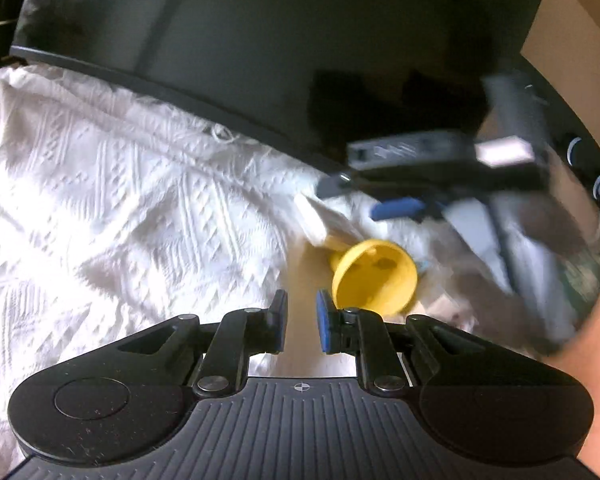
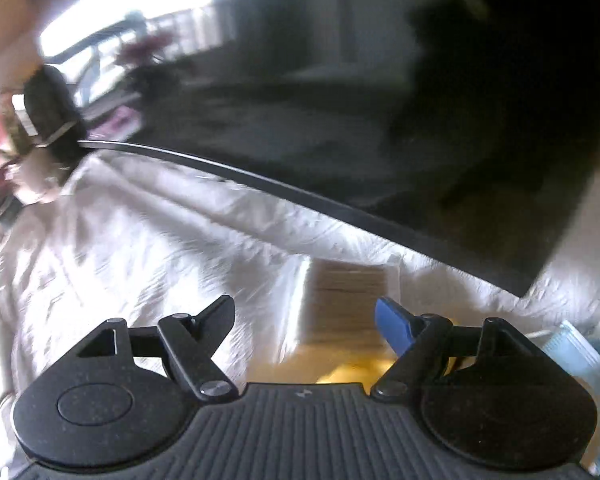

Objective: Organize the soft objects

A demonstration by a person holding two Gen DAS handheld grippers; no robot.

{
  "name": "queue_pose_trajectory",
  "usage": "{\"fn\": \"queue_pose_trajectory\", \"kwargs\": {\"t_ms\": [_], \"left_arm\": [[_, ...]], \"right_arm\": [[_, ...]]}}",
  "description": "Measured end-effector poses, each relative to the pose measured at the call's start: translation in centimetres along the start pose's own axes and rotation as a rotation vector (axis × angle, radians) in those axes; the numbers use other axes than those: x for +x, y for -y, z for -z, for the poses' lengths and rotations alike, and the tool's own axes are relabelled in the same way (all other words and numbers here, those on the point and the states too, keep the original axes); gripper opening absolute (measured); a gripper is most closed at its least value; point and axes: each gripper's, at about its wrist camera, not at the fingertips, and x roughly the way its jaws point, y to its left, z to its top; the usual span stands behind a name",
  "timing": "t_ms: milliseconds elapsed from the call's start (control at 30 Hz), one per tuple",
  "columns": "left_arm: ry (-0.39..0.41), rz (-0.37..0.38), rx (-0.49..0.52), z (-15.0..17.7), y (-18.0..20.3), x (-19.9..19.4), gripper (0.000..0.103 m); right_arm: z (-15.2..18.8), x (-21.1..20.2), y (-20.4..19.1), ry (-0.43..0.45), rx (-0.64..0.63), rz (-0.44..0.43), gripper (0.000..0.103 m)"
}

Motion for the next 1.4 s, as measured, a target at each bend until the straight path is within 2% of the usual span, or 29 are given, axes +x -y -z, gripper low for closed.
{"fn": "queue_pose_trajectory", "kwargs": {"t_ms": [167, 233, 367, 433, 567, 667, 767, 867, 1000, 1100, 1233, 1333, 1400], "left_arm": [[0.007, 0.018, -0.001, 0.3, -1.4, -0.7, 0.017], [0.009, 0.016, -0.013, 0.4, -2.1, -0.9, 0.017], [-0.001, 0.005, -0.051, 0.9, -3.4, -0.9, 0.017], [-0.009, 0.002, -0.063, 1.1, -3.6, -0.6, 0.017], [-0.025, 0.011, -0.055, 1.3, -2.9, 0.1, 0.017], [-0.052, 0.016, -0.042, 1.5, -1.7, 1.1, 0.017], [-0.089, 0.042, -0.007, 1.7, 0.6, 2.4, 0.017], [-0.104, 0.069, 0.033, 1.5, 3.2, 4.2, 0.017], [-0.117, 0.085, 0.042, 0.7, 5.5, 7.4, 0.017], [-0.149, 0.055, -0.041, 0.6, 5.2, 10.3, 0.017], [-0.179, 0.033, -0.056, 1.1, 5.3, 11.9, 0.017], [-0.202, 0.075, -0.037, 1.8, 6.4, 11.5, 0.017], [-0.237, 0.114, 0.012, 2.6, 7.7, 10.7, 0.026]], "right_arm": [[-0.4, 3.7, 1.1, -0.083, 0.008, 0.092, 0.078], [-0.5, 4.5, 1.5, -0.086, 0.018, 0.127, 0.081], [-0.2, 5.8, 3.5, -0.154, 0.125, 0.053, 0.082], [0.0, 5.8, 3.8, -0.147, 0.153, 0.026, 0.074], [0.6, 2.0, 3.1, -0.08, 0.096, -0.048, 0.073], [1.7, -4.1, 2.4, 0.025, 0.02, -0.152, 0.073], [4.1, -10.8, 2.8, 0.147, -0.074, -0.169, 0.073], [7.8, -16.3, 4.8, 0.233, -0.145, -0.129, 0.073], [14.7, -20.3, 8.1, 0.24, -0.22, 0.01, 0.073], [20.2, -20.9, 10.8, 0.174, -0.203, 0.119, 0.073], [26.9, -21.3, 14.2, 0.115, -0.175, 0.291, 0.073], [29.7, -21.3, 15.9, 0.114, -0.158, 0.39, 0.073], [30.4, -21.0, 16.5, 0.12, -0.13, 0.426, 0.073]]}}
